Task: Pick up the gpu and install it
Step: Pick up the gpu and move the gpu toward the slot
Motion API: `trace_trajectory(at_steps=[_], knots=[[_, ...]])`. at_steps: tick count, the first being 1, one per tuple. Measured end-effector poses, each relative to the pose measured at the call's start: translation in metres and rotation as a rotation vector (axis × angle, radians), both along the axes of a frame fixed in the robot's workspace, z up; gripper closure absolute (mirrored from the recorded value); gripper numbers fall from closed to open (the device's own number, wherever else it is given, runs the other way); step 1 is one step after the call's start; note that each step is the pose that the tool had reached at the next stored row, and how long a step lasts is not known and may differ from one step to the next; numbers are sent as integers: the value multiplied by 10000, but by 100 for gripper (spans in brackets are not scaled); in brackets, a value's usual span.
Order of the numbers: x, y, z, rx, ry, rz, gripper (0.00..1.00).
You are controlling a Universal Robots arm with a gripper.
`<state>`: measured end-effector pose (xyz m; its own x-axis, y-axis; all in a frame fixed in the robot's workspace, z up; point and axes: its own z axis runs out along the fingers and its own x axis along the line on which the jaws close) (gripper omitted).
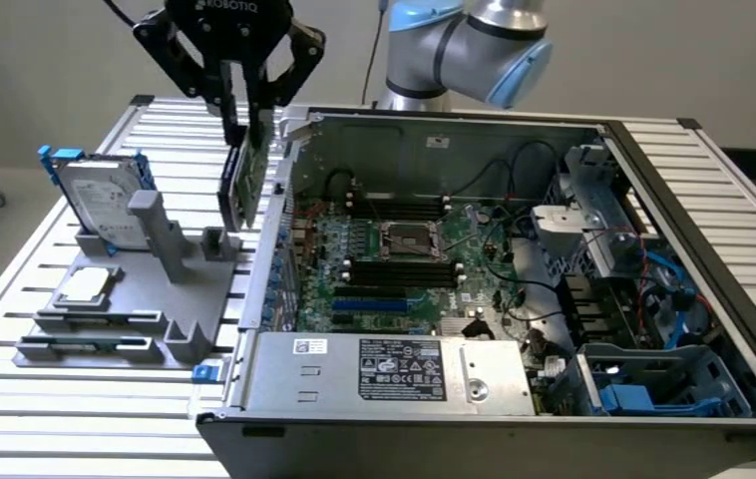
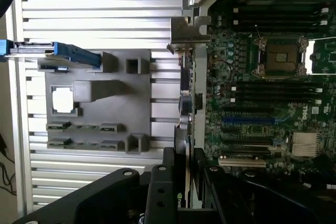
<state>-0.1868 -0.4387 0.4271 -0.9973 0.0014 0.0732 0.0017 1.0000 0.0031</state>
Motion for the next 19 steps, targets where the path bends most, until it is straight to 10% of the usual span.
trace_trajectory(at_steps=[19], knots=[[863, -2, -208, -48, 75, -1, 74]])
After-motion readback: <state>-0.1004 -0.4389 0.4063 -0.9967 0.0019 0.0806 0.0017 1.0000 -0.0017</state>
